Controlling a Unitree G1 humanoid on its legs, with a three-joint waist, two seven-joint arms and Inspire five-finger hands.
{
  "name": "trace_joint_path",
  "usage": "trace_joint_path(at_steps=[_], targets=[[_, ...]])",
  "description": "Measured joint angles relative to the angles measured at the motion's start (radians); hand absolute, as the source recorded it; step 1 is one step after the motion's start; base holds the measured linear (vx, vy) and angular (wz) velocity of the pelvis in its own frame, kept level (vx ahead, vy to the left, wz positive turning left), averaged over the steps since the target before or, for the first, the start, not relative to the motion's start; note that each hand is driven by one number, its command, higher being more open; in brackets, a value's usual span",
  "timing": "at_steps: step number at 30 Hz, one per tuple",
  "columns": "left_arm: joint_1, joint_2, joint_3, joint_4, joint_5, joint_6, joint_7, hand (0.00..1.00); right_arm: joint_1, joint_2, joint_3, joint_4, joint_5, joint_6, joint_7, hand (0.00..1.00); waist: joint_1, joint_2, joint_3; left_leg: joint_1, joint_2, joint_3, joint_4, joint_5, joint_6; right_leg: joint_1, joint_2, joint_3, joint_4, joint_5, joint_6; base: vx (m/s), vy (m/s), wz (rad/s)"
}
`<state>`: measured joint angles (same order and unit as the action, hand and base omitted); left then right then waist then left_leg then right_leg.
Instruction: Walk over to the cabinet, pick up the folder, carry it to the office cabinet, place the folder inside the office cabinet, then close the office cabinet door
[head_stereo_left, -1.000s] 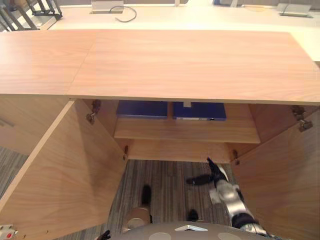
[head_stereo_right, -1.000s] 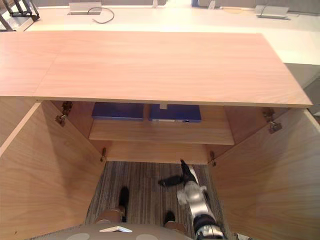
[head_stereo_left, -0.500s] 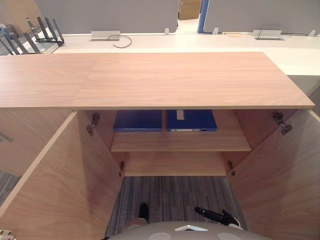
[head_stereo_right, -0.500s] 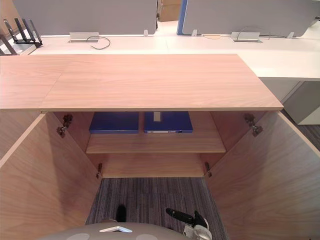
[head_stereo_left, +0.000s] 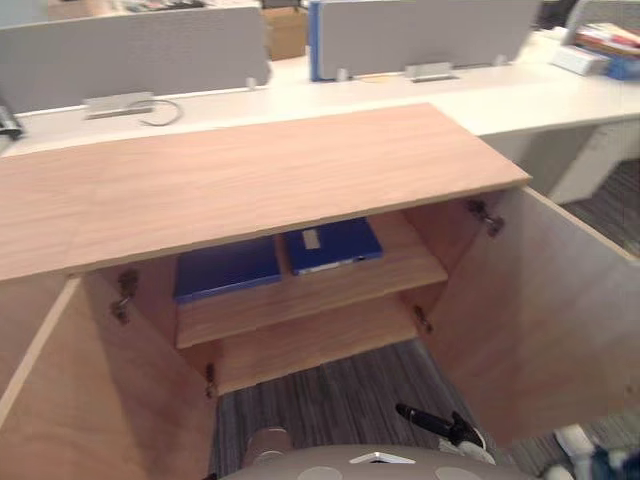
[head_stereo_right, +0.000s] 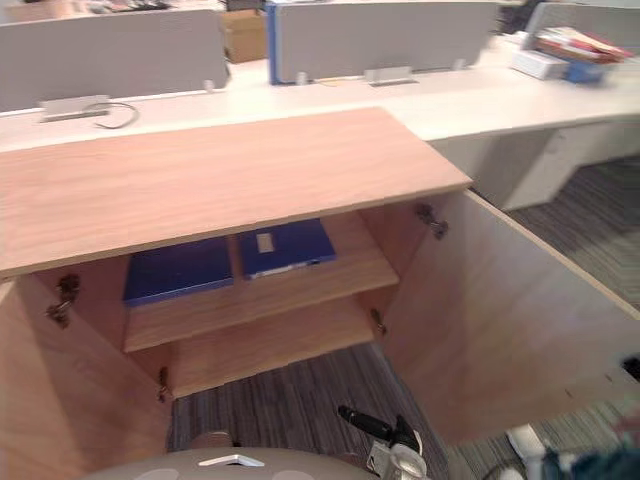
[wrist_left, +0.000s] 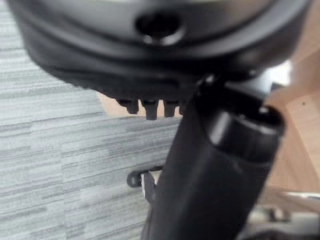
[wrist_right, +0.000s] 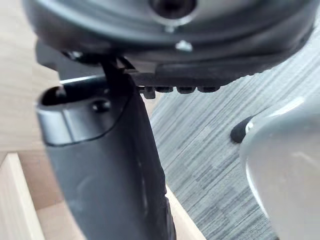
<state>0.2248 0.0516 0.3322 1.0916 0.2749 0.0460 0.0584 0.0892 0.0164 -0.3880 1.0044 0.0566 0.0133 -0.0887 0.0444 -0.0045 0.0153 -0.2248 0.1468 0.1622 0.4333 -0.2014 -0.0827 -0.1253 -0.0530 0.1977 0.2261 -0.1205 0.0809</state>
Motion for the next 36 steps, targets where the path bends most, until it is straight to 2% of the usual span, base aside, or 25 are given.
trace_joint_path(at_steps=[1, 3, 5, 9, 10, 11, 13, 16, 19, 20, 22, 24, 27, 29, 30, 31, 32, 34, 36], targets=[[0.000, 0.012, -0.003, 0.001, 0.002, 0.000, -0.004, 1.00, 0.010, 0.013, -0.021, 0.000, 0.000, 0.001, 0.001, 1.00, -0.004, -0.020, -0.002, 0.009, -0.026, 0.006, -0.043, 0.014, 0.010, -0.023, -0.016, 0.012, -0.005, 0.010, -0.013, -0.04, 0.111, -0.57], [-0.001, 0.029, -0.028, 0.016, 0.004, 0.001, -0.001, 1.00, 0.014, 0.039, -0.081, 0.001, 0.008, 0.002, -0.005, 1.00, -0.025, -0.039, -0.003, 0.034, -0.047, 0.031, -0.105, 0.044, 0.019, -0.031, -0.032, 0.032, -0.026, 0.025, -0.016, -0.01, 0.071, -0.44], [-0.005, 0.049, -0.075, 0.042, 0.006, 0.002, 0.004, 1.00, 0.018, 0.051, -0.131, 0.002, 0.007, 0.002, -0.004, 1.00, -0.030, -0.049, -0.007, 0.091, -0.065, 0.068, -0.188, 0.075, 0.018, -0.025, -0.041, 0.055, -0.050, 0.036, -0.030, 0.04, 0.023, -0.45], [-0.012, 0.070, -0.154, 0.077, 0.011, 0.004, 0.005, 1.00, 0.041, 0.060, -0.221, 0.000, 0.009, 0.007, 0.000, 1.00, -0.033, -0.054, -0.006, 0.183, -0.072, 0.113, -0.300, 0.114, 0.010, -0.003, -0.038, 0.079, -0.063, 0.037, -0.033, 0.10, -0.020, -0.37], [-0.012, 0.086, -0.237, 0.075, 0.010, 0.006, 0.008, 1.00, 0.053, 0.061, -0.246, -0.002, 0.008, 0.008, -0.002, 1.00, -0.034, -0.055, -0.004, 0.205, -0.071, 0.115, -0.318, 0.122, 0.008, 0.009, -0.034, 0.080, -0.070, 0.037, -0.033, 0.12, -0.030, -0.14], [0.002, 0.110, -0.347, 0.043, 0.009, 0.007, 0.011, 1.00, 0.062, 0.061, -0.259, 0.000, 0.009, 0.013, -0.008, 1.00, -0.034, -0.055, -0.005, 0.222, -0.071, 0.115, -0.331, 0.124, 0.006, 0.017, -0.033, 0.078, -0.069, 0.038, -0.032, 0.15, -0.029, -0.12], [0.062, 0.134, -0.442, -0.061, 0.009, 0.008, 0.008, 1.00, 0.076, 0.061, -0.271, 0.000, 0.016, 0.025, -0.009, 1.00, -0.035, -0.054, -0.005, 0.240, -0.070, 0.115, -0.334, 0.123, 0.007, 0.030, -0.031, 0.076, -0.071, 0.047, -0.017, 0.13, -0.011, -0.16], [0.149, 0.164, -0.474, -0.201, -0.001, 0.011, -0.046, 1.00, 0.089, 0.066, -0.271, 0.002, 0.078, 0.025, -0.011, 1.00, -0.034, -0.052, -0.004, 0.259, -0.069, 0.121, -0.331, 0.105, 0.006, 0.042, -0.032, 0.050, -0.064, 0.052, -0.012, 0.09, 0.006, -0.13], [0.180, 0.183, -0.474, -0.261, -0.002, 0.020, -0.089, 1.00, 0.090, 0.066, -0.265, 0.005, 0.089, 0.025, -0.010, 1.00, -0.026, -0.057, 0.003, 0.279, -0.070, 0.142, -0.325, 0.090, 0.011, 0.041, -0.033, 0.028, -0.037, 0.052, -0.012, 0.00, 0.024, -0.24], [0.181, 0.195, -0.473, -0.274, -0.002, 0.021, -0.109, 1.00, 0.090, 0.065, -0.243, 0.004, 0.092, 0.025, -0.010, 1.00, -0.025, -0.058, 0.014, 0.283, -0.070, 0.159, -0.305, 0.063, 0.014, 0.039, -0.036, 0.018, -0.024, 0.052, -0.012, -0.07, 0.009, -0.40], [0.186, 0.199, -0.469, -0.290, -0.002, 0.025, -0.117, 1.00, 0.093, 0.057, -0.203, 0.000, 0.115, 0.022, -0.009, 1.00, -0.025, -0.058, 0.027, 0.286, -0.055, 0.188, -0.275, 0.039, 0.019, 0.024, -0.048, -0.082, 0.002, 0.057, -0.003, -0.09, -0.032, -0.54], [0.217, 0.200, -0.453, -0.332, -0.003, 0.029, -0.117, 1.00, 0.103, 0.046, -0.145, -0.010, 0.112, 0.023, -0.008, 1.00, -0.037, -0.065, 0.037, 0.292, -0.046, 0.232, -0.242, 0.027, 0.031, 0.019, -0.111, -0.272, 0.016, 0.027, -0.030, -0.07, 0.003, -0.53], [0.231, 0.198, -0.452, -0.337, -0.015, 0.031, -0.119, 1.00, 0.130, 0.041, -0.126, -0.025, 0.108, 0.023, -0.006, 1.00, -0.042, -0.064, 0.040, 0.326, -0.037, 0.283, -0.230, 0.012, 0.014, 0.030, -0.154, -0.381, 0.030, 0.036, -0.043, 0.00, 0.052, -0.53], [0.257, 0.191, -0.440, -0.353, -0.038, 0.037, -0.125, 1.00, 0.138, 0.040, -0.119, -0.027, 0.105, 0.024, -0.007, 1.00, -0.050, -0.063, 0.042, 0.353, -0.029, 0.324, -0.222, -0.004, 0.003, 0.035, -0.152, -0.394, 0.030, 0.041, -0.053, 0.05, 0.058, -0.69], [0.264, 0.181, -0.430, -0.356, -0.038, 0.044, -0.125, 1.00, 0.141, 0.037, -0.120, -0.031, 0.103, 0.024, -0.007, 1.00, -0.049, -0.058, 0.039, 0.364, -0.019, 0.351, -0.221, -0.012, -0.002, 0.035, -0.156, -0.422, 0.029, 0.040, -0.071, 0.09, 0.086, -0.82], [0.280, 0.162, -0.398, -0.358, -0.043, 0.044, -0.126, 1.00, 0.139, 0.030, -0.121, -0.040, 0.069, 0.026, -0.006, 1.00, -0.050, -0.052, 0.035, 0.379, -0.008, 0.390, -0.226, -0.025, -0.007, 0.036, -0.173, -0.490, 0.026, 0.043, -0.095, 0.12, 0.093, -0.89], [0.288, 0.150, -0.379, -0.359, -0.053, 0.044, -0.126, 1.00, 0.137, 0.023, -0.121, -0.041, 0.065, 0.027, -0.006, 1.00, -0.048, -0.047, 0.030, 0.389, -0.002, 0.413, -0.226, -0.031, -0.015, 0.037, -0.177, -0.512, 0.023, 0.050, -0.102, 0.15, 0.093, -0.78], [0.301, 0.141, -0.363, -0.359, -0.076, 0.044, -0.126, 1.00, 0.133, 0.021, -0.125, -0.040, 0.065, 0.038, -0.005, 1.00, -0.049, -0.048, 0.023, 0.396, 0.001, 0.434, -0.226, -0.040, -0.021, 0.037, -0.178, -0.518, 0.014, 0.071, -0.070, 0.15, 0.061, -0.39], [0.305, 0.123, -0.335, -0.359, -0.076, 0.045, -0.126, 1.00, 0.118, 0.028, -0.168, -0.035, 0.029, 0.046, -0.003, 1.00, -0.043, -0.047, 0.016, 0.399, 0.001, 0.444, -0.227, -0.040, -0.022, 0.041, -0.159, -0.507, -0.040, 0.122, 0.011, 0.19, 0.039, -0.49]])
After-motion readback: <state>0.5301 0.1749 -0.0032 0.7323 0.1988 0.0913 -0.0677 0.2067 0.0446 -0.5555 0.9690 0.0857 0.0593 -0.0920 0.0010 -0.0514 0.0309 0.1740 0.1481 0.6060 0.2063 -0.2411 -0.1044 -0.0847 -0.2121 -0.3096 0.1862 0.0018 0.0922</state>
